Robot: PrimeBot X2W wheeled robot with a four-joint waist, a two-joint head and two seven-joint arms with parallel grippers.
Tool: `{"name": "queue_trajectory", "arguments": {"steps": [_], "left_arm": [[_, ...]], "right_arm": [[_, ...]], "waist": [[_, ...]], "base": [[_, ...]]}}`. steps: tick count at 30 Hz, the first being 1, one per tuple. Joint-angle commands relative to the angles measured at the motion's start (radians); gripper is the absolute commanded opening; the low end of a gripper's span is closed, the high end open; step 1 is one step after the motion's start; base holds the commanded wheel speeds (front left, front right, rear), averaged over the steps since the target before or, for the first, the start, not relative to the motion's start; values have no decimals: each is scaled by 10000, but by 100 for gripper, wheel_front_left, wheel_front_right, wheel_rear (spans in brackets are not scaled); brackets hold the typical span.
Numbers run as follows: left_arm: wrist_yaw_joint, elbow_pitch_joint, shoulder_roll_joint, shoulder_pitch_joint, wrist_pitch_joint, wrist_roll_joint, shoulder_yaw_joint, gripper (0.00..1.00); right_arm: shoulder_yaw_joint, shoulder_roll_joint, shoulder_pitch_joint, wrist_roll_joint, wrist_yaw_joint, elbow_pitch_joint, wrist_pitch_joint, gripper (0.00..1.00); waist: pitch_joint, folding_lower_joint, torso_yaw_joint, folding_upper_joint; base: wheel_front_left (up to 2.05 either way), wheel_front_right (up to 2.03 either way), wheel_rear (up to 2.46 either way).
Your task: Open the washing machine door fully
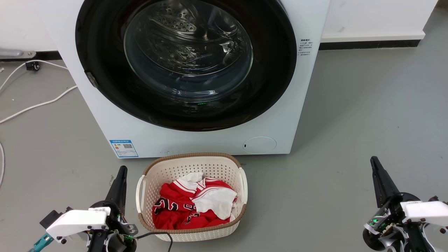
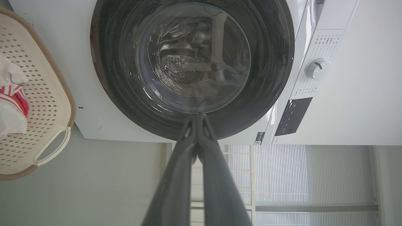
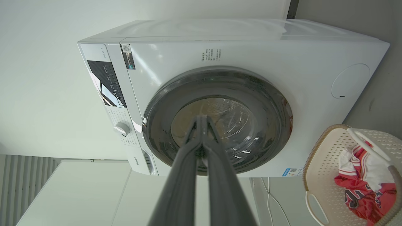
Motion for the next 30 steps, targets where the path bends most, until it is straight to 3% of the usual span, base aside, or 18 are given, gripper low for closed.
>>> {"name": "queue_trajectory", "arguments": {"steps": [1,11,12,19,30], "left_arm": [[-32,2,-12,-55,21,-18,16,0],[-32,1,-12,-55,22,-18,14,0],[2,26,-2,13,-8,1,-3,100],[4,-22,-19,272,-259,305,-84,100],[343,-854,-14,408,-788,2585,-328,100]], "right_arm": [[-18,35,-119,-36,-3,13,26,0],[-25,41,-120,-48,-3,14,37,0],[-8,6,16,-1,2,24,-4,100],[-35,26,331,-273,0,101,-240,100],[125,30,619,-2858,0,-865,-766,100]], "waist": [[0,0,0,0],[0,0,0,0],[0,0,0,0],[4,0,-1,0],[27,0,-9,0]], "base": [[0,0,0],[0,0,0],[0,0,0],[0,0,0],[0,0,0]]}}
